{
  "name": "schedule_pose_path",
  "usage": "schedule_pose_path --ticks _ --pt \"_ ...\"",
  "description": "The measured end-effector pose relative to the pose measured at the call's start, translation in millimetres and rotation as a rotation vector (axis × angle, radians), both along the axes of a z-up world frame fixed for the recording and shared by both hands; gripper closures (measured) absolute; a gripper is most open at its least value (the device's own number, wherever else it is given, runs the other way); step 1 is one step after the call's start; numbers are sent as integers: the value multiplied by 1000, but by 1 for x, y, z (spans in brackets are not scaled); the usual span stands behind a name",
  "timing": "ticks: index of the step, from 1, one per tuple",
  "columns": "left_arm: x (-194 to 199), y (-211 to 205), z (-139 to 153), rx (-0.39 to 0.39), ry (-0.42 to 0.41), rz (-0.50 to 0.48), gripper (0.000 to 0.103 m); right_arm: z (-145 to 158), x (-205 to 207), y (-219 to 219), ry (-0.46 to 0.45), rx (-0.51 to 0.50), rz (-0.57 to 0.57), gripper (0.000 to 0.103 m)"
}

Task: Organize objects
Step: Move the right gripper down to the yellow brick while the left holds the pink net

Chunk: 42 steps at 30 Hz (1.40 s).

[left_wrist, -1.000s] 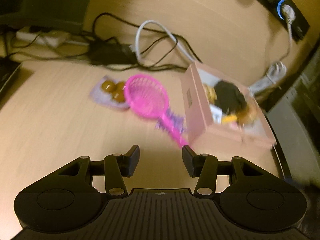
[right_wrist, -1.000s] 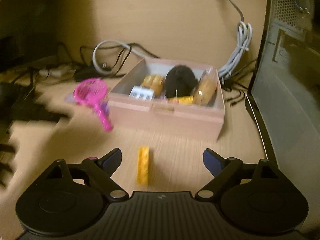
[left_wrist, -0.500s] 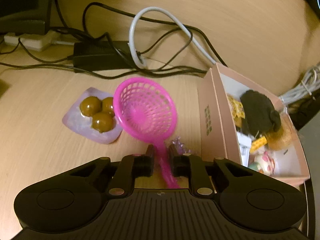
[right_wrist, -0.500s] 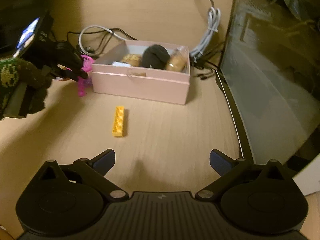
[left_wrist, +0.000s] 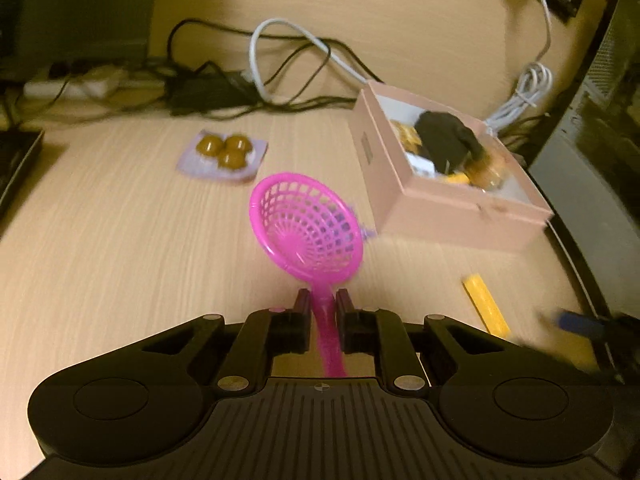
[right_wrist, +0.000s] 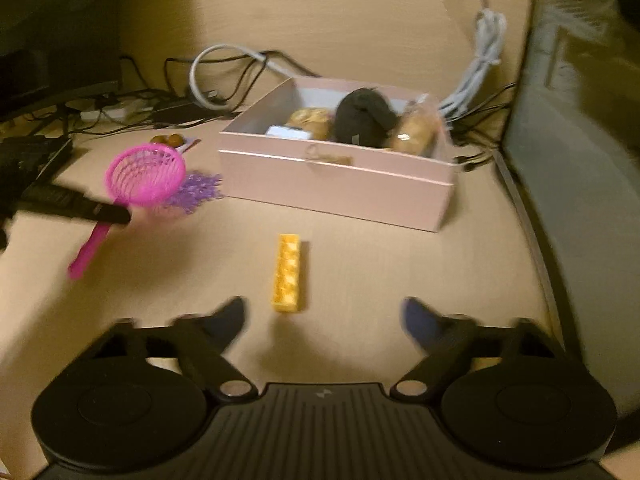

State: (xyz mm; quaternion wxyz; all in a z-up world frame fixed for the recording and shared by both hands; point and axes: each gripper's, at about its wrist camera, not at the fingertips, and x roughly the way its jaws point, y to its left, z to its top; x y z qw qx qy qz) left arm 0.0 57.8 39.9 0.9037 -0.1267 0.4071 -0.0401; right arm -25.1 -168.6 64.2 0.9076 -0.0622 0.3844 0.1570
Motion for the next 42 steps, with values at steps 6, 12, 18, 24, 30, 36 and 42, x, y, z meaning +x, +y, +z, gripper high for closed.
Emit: schedule_pose_path --ticks 6,12,18,24,30,36,42 --pt "-27 -2 -8 -48 49 12 88 -11 22 19 35 0 55 71" --pt "-29 -6 -11 -7 79 -7 88 -7 5 22 39 -1 125 87" --pt "-26 -12 -11 5 86 -11 87 -7 -21 5 22 -62 159 87" --pt "-25 -16 -12 5 82 -11 87 -3 -22 -16 2 -90 75 83" --pt "-24 -23 -13 18 67 -35 87 3 -17 -3 -6 -2 104 50" --pt "-24 -25 -13 37 61 -55 87 -7 3 24 19 2 113 53" --pt "-23 -21 -13 -4 78 -63 87 -9 4 32 48 -6 171 89"
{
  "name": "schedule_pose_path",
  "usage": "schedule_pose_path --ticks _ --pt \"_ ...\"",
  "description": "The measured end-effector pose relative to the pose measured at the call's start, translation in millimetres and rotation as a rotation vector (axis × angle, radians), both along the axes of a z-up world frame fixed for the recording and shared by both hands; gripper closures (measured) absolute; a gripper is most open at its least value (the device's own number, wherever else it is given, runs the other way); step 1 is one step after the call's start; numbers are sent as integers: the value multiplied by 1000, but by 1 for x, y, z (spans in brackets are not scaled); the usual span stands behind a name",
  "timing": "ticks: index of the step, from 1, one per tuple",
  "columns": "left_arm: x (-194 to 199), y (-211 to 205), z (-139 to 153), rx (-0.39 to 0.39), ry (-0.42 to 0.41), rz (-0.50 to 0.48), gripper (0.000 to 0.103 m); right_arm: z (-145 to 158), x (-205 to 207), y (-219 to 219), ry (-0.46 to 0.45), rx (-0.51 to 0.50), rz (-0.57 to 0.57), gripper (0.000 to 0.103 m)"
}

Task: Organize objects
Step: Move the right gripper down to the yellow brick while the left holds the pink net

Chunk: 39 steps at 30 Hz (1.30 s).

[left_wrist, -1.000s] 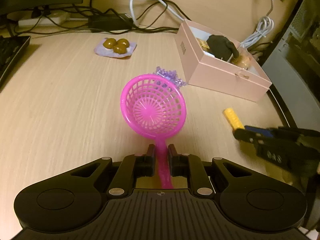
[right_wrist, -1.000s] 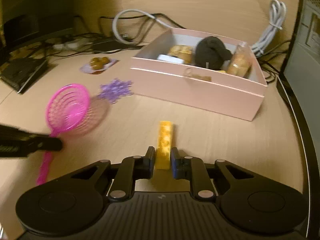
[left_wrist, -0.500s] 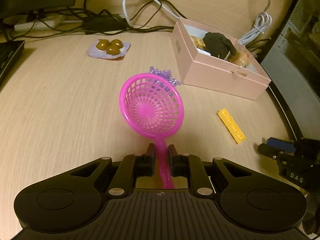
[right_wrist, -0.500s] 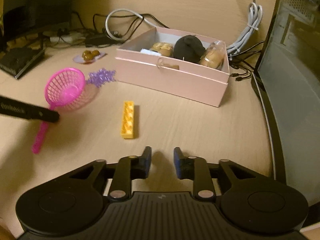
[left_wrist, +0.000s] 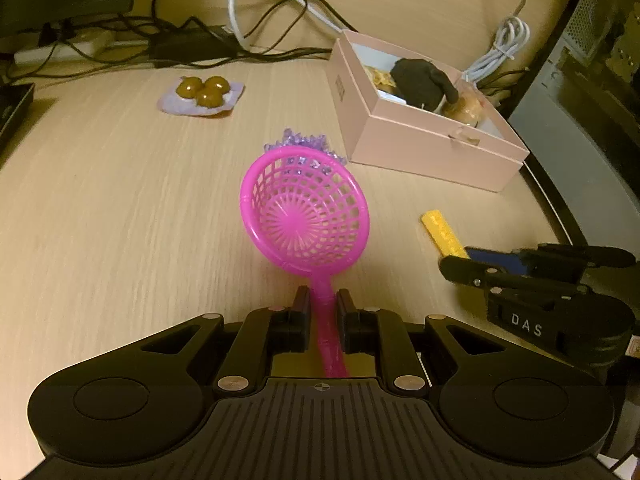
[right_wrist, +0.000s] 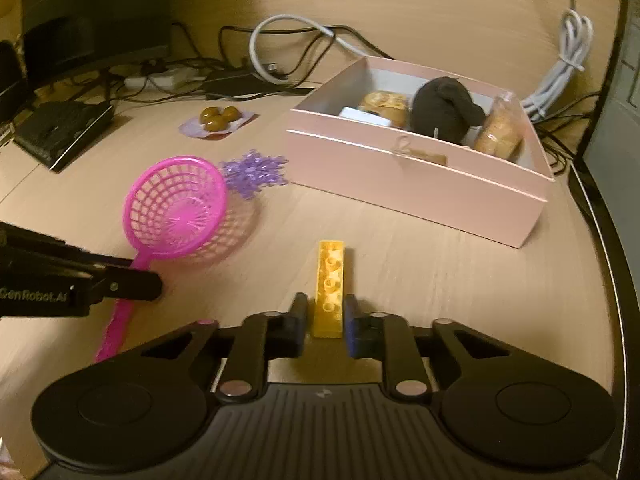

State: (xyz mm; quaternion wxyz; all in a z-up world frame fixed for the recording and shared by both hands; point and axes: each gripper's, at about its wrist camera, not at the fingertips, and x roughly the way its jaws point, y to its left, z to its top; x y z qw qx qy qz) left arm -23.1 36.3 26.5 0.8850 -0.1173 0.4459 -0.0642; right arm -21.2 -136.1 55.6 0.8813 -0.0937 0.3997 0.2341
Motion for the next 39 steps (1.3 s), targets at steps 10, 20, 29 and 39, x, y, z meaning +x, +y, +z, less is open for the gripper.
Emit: schedule_pose_path --ticks 10,20,29,39 --pt "-3 3 0 -28 9 -2 87 1 -47 -36 -92 -170 111 87" --pt "-5 -4 0 9 -6 0 87 14 -43 -74 -111 -119 -91 36" --pt "-4 -6 0 15 -5 6 87 -7 -20 -64 -2 13 -309 8" --pt "-6 -8 0 20 -13 14 87 -16 -21 -29 -76 12 -258 16"
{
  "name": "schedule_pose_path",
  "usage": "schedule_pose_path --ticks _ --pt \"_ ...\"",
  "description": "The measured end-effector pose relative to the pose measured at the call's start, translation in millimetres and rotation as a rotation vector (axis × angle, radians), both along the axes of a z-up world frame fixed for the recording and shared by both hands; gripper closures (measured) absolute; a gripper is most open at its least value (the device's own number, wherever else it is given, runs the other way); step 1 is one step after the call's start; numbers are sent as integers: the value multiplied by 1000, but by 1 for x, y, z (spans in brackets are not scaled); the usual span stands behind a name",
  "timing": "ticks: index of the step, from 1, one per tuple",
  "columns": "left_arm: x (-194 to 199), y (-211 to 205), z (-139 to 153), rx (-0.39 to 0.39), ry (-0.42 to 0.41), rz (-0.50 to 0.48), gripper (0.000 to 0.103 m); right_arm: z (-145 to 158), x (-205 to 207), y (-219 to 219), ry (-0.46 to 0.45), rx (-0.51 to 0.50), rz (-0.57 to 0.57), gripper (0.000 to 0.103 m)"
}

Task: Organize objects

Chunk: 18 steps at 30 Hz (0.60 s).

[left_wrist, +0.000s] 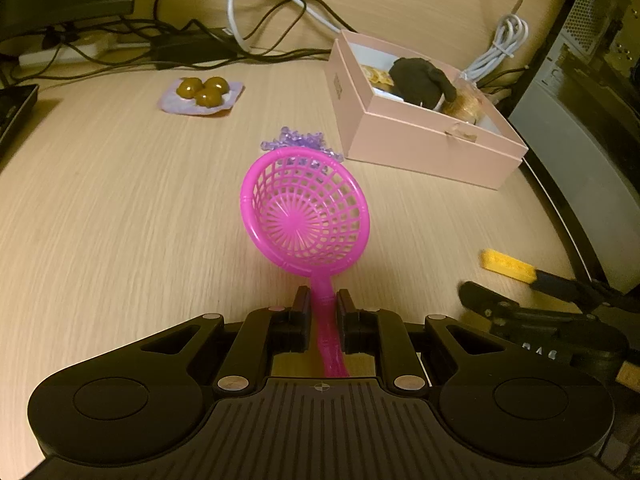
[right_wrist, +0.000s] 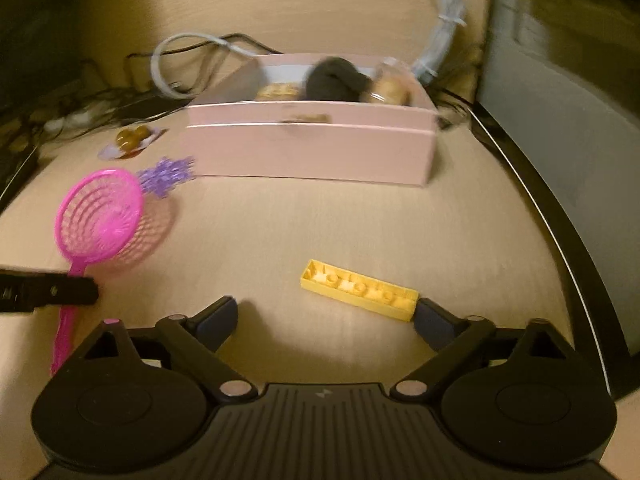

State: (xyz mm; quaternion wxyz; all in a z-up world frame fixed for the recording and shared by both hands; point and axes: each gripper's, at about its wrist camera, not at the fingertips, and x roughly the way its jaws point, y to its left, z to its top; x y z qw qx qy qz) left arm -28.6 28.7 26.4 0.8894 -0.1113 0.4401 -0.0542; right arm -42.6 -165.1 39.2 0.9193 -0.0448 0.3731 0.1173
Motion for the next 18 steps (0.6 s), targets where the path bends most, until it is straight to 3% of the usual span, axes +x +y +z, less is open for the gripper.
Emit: schedule_pose_path --ticks 2,7,16,18 --pt "0 0 0 -2 -1 -1 87 2 -4 2 -4 -3 64 23" --pt "0 1 -1 -6 -3 -2 87 4 -16 -6 -22 -34 128 23" --pt "-1 1 -1 -6 -7 -3 87 5 10 -40 -63 -127 -79 23" --pt "-1 1 0 -7 -7 -3 87 11 9 -43 -53 -67 -60 23"
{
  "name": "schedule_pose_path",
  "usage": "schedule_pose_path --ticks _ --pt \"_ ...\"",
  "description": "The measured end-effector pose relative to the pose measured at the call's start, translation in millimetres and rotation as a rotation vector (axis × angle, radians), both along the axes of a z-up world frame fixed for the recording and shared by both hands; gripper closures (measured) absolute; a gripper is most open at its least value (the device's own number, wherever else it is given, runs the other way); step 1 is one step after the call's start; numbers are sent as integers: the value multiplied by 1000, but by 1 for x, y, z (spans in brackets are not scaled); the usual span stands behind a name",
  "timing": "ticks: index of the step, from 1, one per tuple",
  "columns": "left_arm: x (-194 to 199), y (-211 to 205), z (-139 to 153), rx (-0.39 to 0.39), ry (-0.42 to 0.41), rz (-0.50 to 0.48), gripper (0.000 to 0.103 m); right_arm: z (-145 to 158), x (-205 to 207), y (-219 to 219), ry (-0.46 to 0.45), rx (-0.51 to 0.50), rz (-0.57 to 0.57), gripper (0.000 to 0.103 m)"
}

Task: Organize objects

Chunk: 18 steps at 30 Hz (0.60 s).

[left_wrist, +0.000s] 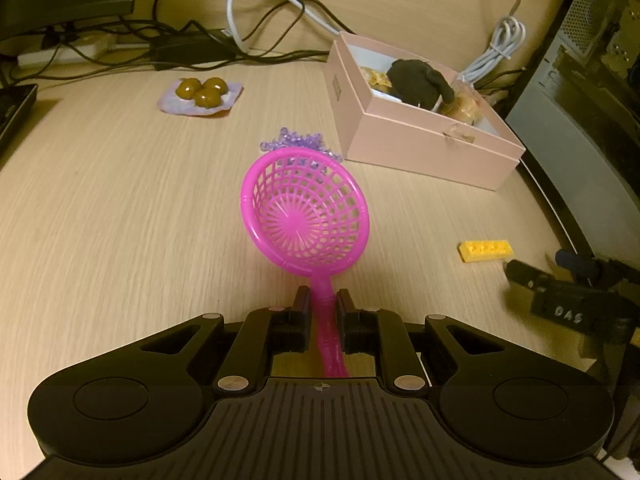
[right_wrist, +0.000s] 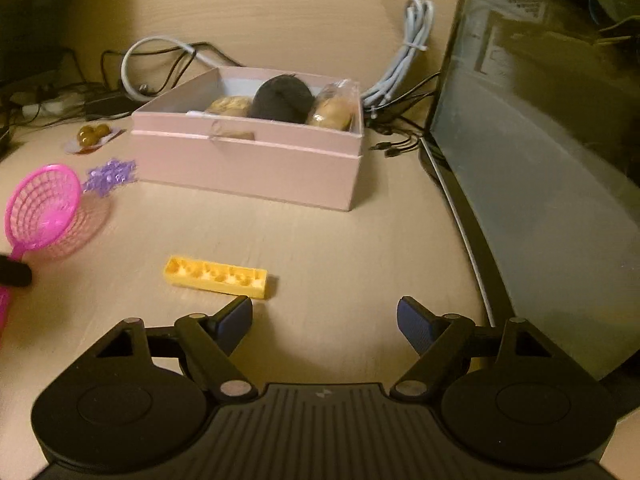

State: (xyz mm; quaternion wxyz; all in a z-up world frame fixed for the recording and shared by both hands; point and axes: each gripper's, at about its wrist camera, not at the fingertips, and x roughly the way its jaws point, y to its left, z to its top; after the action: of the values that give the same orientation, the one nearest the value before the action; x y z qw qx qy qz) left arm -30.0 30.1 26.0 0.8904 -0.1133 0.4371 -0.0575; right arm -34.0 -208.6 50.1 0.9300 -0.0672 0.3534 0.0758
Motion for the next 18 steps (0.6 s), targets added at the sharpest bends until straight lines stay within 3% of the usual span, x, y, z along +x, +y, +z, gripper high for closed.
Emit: schedule_pose_path --ticks 3,7,8,12,18 --pt "0 0 0 -2 -4 3 87 3 -4 6 33 86 44 16" --pt "0 -1 0 -4 -8 7 87 -7 2 24 88 111 26 15" --pt "0 -1 0 -6 -10 9 87 -8 3 29 78 108 20 11" --pt "-3 2 -1 -27 -17 25 87 -11 9 44 64 81 37 11" --pt "-1 9 -2 -83 -16 61 87 -9 10 52 48 68 88 28"
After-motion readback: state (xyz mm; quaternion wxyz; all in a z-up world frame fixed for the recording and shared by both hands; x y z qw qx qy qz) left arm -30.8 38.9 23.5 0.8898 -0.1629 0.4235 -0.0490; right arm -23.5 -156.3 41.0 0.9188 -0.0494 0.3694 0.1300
